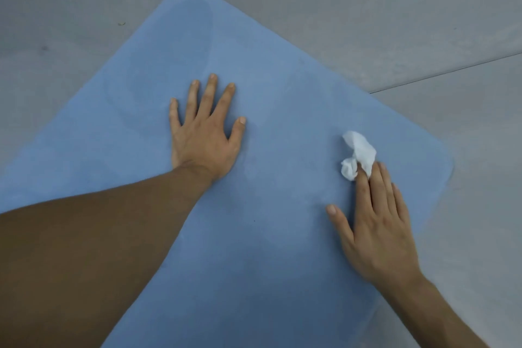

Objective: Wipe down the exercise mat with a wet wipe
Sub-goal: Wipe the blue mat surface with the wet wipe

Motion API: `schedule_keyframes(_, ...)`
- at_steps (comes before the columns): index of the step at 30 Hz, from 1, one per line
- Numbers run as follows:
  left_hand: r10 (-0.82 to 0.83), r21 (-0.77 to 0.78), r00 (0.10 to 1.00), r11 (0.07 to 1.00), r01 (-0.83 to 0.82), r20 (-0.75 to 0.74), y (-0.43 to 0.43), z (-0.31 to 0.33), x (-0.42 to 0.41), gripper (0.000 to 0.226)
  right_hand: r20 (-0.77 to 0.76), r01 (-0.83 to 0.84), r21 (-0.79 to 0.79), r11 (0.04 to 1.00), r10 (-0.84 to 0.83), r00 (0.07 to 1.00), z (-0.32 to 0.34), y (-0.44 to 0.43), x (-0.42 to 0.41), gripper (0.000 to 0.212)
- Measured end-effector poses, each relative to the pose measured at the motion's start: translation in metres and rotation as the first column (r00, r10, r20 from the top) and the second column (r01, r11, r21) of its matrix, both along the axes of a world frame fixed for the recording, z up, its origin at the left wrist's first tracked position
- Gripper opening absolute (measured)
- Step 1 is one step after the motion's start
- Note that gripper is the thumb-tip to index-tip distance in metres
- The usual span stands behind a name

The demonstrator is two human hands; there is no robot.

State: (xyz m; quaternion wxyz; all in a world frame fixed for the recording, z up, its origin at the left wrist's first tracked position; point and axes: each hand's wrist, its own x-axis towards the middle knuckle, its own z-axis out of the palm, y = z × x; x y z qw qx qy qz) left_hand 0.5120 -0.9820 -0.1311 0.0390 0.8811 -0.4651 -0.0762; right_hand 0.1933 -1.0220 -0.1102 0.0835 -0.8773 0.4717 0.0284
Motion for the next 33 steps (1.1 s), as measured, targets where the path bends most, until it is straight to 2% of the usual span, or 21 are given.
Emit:
schedule_keyframes(4, 0.003, -0.007, 1.000, 1.000, -0.003, -0.004, 0.000, -0.001, 0.000, 0.067, -0.003, 0.005, 0.010, 1.000, -0.005, 1.000, 0.000, -0.005, 0.002, 0.089)
schedule_keyframes(9, 0.003, -0.015, 1.000, 1.000, -0.003, -0.012, 0.000, 0.001, 0.000, 0.068, 0.011, 0.025, -0.031, 0.999, -0.025, 1.000, -0.008, -0.061, 0.044, 0.092)
schedule_keyframes(15, 0.000, -0.028, 1.000, 1.000, -0.001, -0.011, 0.000, 0.003, 0.000, 0.069, 0.070, 0.070, 0.004, 0.998, -0.070, 0.995, -0.014, -0.115, 0.088, 0.093)
schedule_keyframes(27, -0.005, -0.014, 1.000, 1.000, 0.005, -0.002, 0.001, 0.000, 0.002, 0.069, 0.005, 0.018, 0.054, 0.998, -0.019, 1.000, 0.003, 0.004, -0.024, 0.089)
schedule_keyframes(33, -0.004, -0.019, 1.000, 1.000, 0.003, -0.013, 0.002, 0.000, 0.000, 0.067, 0.035, 0.056, -0.009, 0.998, -0.056, 0.998, -0.006, -0.034, 0.003, 0.087)
